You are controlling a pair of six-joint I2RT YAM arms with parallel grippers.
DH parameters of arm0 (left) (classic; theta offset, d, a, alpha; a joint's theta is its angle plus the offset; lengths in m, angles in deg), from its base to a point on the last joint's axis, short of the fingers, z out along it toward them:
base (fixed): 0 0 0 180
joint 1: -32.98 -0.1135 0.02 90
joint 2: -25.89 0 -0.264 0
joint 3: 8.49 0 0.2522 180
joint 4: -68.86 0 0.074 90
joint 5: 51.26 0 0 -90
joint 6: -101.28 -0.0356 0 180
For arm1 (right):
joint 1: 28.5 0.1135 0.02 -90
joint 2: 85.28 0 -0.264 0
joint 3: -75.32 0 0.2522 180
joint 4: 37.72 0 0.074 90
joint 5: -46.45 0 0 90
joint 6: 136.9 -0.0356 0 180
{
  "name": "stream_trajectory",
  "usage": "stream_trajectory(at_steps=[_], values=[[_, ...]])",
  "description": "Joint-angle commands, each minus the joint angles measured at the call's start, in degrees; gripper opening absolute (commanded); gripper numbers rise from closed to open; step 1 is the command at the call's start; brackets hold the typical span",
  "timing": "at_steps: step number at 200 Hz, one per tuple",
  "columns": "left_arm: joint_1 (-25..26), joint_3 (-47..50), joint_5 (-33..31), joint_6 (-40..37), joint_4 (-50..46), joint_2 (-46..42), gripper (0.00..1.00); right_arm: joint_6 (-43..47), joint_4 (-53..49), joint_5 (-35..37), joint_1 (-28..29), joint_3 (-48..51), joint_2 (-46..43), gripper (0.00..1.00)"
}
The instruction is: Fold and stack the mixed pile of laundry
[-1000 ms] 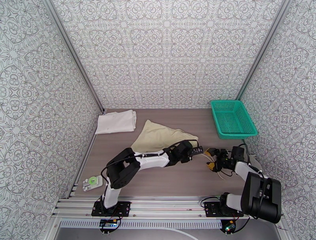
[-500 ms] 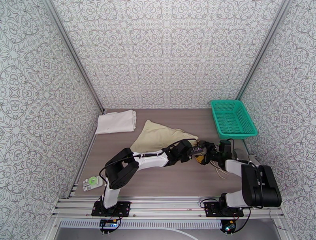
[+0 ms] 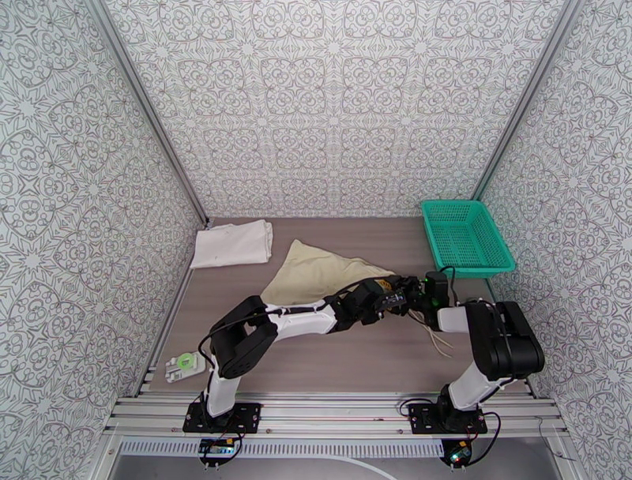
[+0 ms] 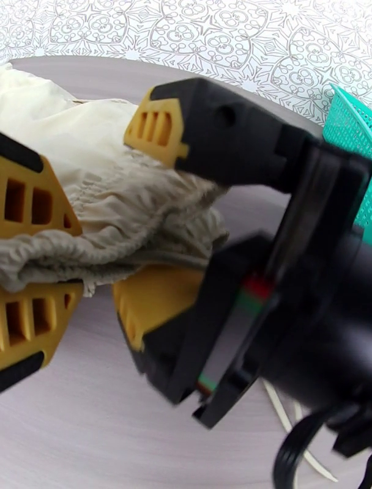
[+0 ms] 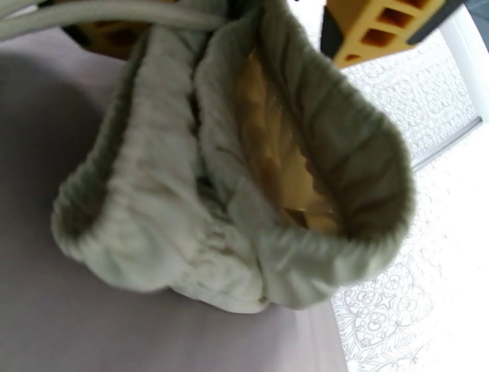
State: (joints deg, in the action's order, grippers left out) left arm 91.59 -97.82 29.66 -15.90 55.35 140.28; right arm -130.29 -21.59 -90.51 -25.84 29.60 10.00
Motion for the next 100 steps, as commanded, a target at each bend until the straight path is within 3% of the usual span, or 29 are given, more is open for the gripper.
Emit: stream_trajectory(at_steps=[1,9,28,44,72,100], values=[[-0.19,1.31,0.60,0.91,-0.36,-2.94,0.00,5.85,-4.57,2.15,0.33,-2.22,-0.66,0.49],[-0.05,1.16,0.47,1.35,-1.15,-3.20,0.02,6.38,-4.71,1.91,0.33,-2.22,-0.31,0.41],[-0.01,1.92,1.80,3.27,-2.80,-4.85,0.37,9.10,-6.93,1.48,0.35,-2.63,0.17,0.24],[-0.05,3.40,3.73,5.89,-4.42,-7.64,0.50,13.80,-12.68,1.82,0.33,-3.89,-0.58,0.13],[-1.45,9.54,7.71,14.83,-2.82,-14.93,0.54,26.17,-29.45,3.02,0.38,-8.86,-3.39,0.04],[-9.00,12.38,14.63,30.75,-4.16,-20.50,0.47,39.87,-45.91,4.49,0.24,-15.78,-5.01,0.00]])
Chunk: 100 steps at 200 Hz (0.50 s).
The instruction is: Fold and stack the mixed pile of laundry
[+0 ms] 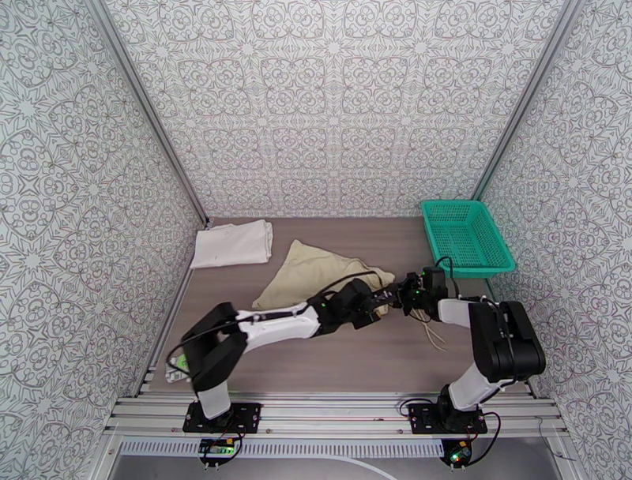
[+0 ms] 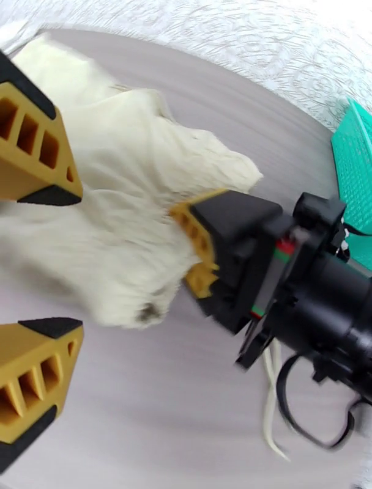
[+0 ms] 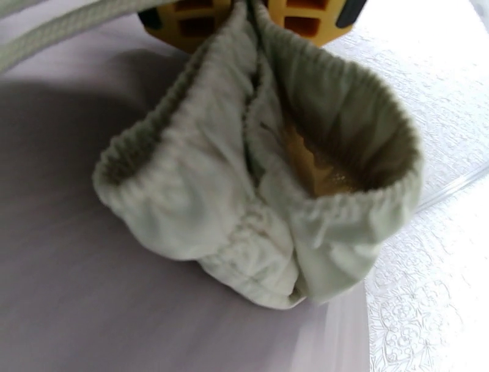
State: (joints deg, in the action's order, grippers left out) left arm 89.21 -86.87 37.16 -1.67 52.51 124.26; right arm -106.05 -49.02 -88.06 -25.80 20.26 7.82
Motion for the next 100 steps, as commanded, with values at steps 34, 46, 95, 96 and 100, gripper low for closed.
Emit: stream_trajectory(at_steps=[34,46,95,96,100], values=[[-17.36,-2.44,14.81,33.18,-8.97,-0.76,0.13,27.51,-33.35,4.50,0.16,-13.62,-3.35,0.00],[-19.99,-4.80,15.46,37.65,-11.87,2.35,0.05,29.58,-36.16,5.32,0.18,-15.17,-3.45,0.00],[-22.50,-11.60,25.27,51.97,-11.47,12.31,0.00,35.79,-43.37,9.38,0.21,-19.84,-3.80,0.00],[-22.53,-11.72,25.47,52.23,-11.39,12.52,0.00,35.79,-43.51,9.50,0.20,-19.90,-3.76,0.00],[-22.57,-12.38,26.18,53.23,-11.12,13.16,0.00,36.21,-43.76,9.88,0.20,-20.19,-3.72,0.00]])
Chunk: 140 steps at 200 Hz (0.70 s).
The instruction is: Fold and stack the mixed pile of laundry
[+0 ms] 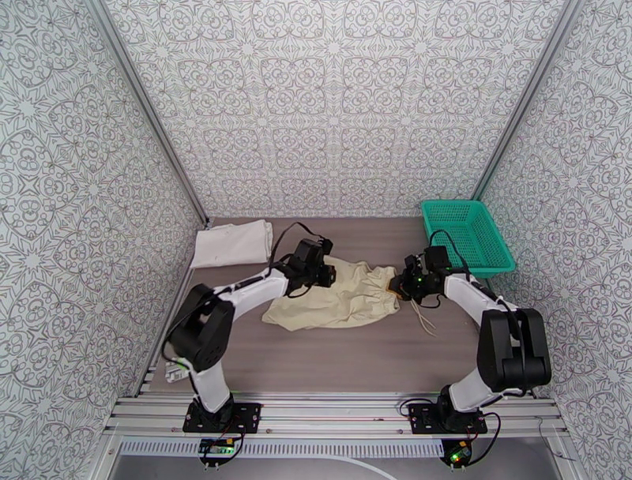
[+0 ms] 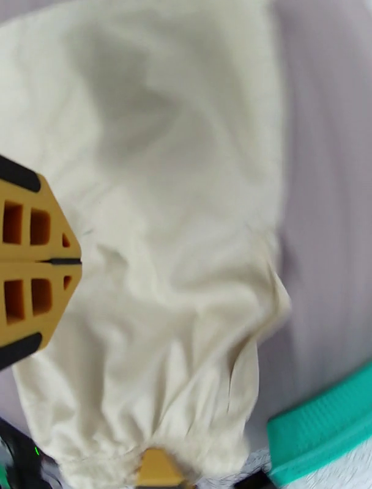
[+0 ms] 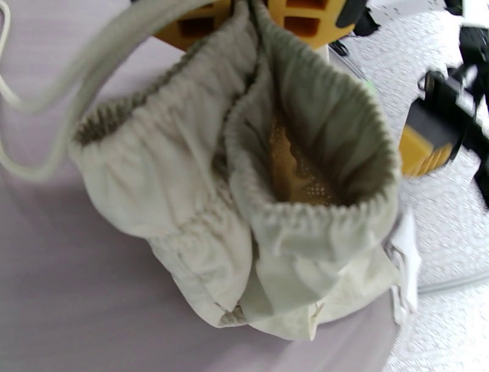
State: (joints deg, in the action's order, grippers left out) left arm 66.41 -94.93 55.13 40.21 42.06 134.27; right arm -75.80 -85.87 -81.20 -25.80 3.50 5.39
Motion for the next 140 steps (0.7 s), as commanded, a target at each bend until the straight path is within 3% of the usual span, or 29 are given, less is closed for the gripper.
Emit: stream_trajectory(at_steps=[1,50,100,140], values=[[0.18,-4.53,8.27,11.56,-0.67,3.29,0.00,6.01,-6.96,3.11,0.20,-3.49,-1.29,0.00],[0.03,-12.26,7.98,19.04,-3.41,10.18,0.00,7.63,-7.63,5.45,0.20,-4.89,-1.70,0.00],[1.34,-13.86,10.03,28.45,1.34,15.90,0.00,9.20,-9.77,7.21,1.47,-8.26,-3.39,0.00],[1.64,-17.20,13.71,24.77,3.15,18.88,0.00,10.02,-11.78,7.35,3.69,-11.24,-3.49,0.00]])
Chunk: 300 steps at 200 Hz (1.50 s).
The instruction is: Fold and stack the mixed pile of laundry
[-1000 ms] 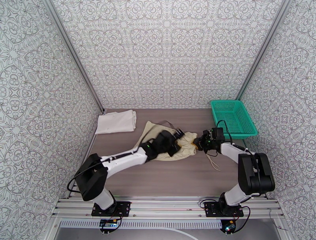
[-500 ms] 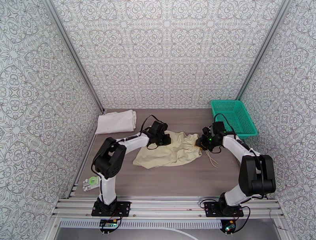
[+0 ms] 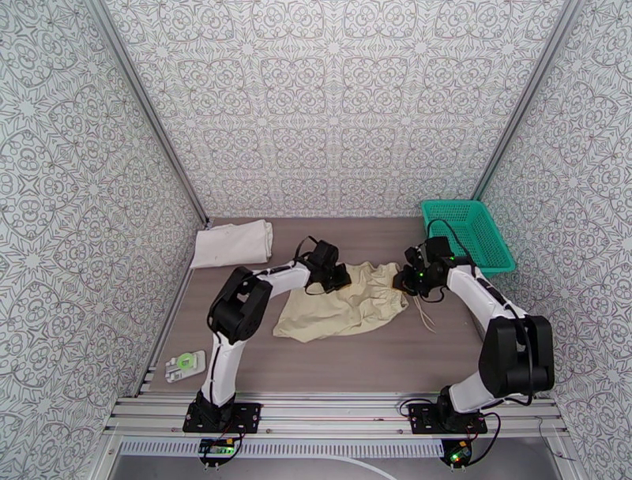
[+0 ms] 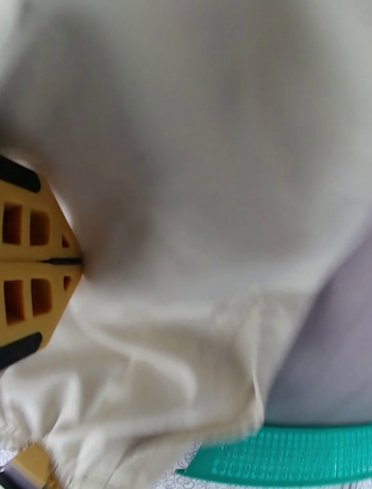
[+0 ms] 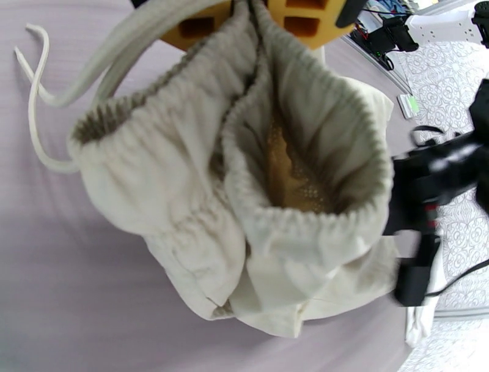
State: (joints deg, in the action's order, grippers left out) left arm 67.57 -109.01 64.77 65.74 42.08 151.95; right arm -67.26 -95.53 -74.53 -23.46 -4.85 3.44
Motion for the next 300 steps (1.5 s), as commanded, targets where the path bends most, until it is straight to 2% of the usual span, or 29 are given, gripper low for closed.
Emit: stream_trajectory(at_steps=[1,25,89,121,173,215,248,278,300], values=[[0.48,-3.18,4.06,-0.93,3.11,1.20,0.00,1.47,-2.19,0.67,1.37,-2.91,-1.54,0.00],[0.22,-3.28,3.65,-2.30,2.77,2.89,0.00,1.37,-3.02,0.59,2.28,-3.88,-1.80,0.00],[-1.10,0.13,7.93,-4.92,7.41,5.70,0.00,2.81,-7.00,1.16,4.80,-8.93,-1.07,0.00],[-1.15,1.26,8.57,-4.13,10.55,6.10,0.00,3.75,-10.30,2.67,5.46,-12.85,-0.49,0.00],[1.04,0.91,6.90,-0.18,16.34,5.37,0.00,0.53,-14.63,6.33,7.15,-18.56,1.98,0.00],[-0.04,5.97,4.08,1.28,20.02,-0.89,0.00,-1.42,-17.10,11.03,7.32,-19.50,3.72,0.00],[-0.14,8.65,0.37,-2.96,15.10,-8.72,0.00,-1.94,-17.38,11.64,7.43,-20.15,4.73,0.00],[1.95,11.34,-1.44,-5.36,9.63,-13.95,0.00,-2.06,-17.12,11.73,7.40,-20.44,5.47,0.00],[4.74,15.69,-2.29,-3.65,8.96,-16.00,0.00,-2.32,-16.94,11.52,7.40,-20.73,5.97,0.00]])
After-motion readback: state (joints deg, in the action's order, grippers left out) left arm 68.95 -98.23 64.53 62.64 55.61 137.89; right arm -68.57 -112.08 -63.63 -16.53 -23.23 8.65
